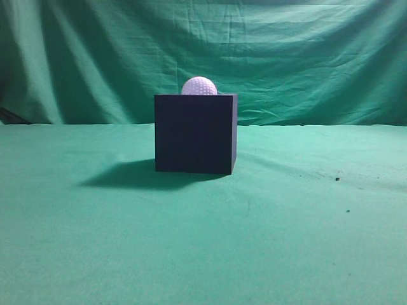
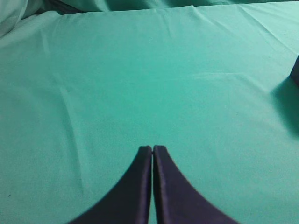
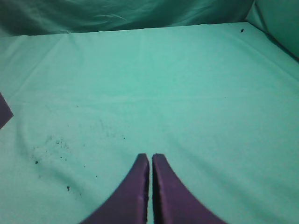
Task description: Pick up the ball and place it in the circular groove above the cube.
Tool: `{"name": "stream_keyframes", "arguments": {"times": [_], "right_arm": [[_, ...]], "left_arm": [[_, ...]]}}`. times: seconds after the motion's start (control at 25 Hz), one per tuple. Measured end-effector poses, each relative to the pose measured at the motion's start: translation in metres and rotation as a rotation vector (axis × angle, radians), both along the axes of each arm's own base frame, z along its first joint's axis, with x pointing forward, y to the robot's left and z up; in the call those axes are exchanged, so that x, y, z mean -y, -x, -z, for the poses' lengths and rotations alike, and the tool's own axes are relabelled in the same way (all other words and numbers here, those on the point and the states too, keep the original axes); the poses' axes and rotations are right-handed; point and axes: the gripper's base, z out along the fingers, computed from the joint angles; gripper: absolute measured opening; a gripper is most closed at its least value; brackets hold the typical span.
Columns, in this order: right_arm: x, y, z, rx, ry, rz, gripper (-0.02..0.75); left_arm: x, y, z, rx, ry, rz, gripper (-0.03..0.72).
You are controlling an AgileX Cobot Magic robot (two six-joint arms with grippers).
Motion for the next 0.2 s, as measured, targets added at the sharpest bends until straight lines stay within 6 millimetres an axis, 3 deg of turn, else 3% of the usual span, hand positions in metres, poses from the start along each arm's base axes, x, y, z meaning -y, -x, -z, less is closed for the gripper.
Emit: {"name": "stream_keyframes", "arguments": {"times": [0.2], "right_arm": [[0.0, 0.0, 0.0, 0.0, 0.0, 0.0, 0.0]], "left_arm": [[0.0, 0.0, 0.0, 0.0, 0.0, 0.0, 0.0]]}}
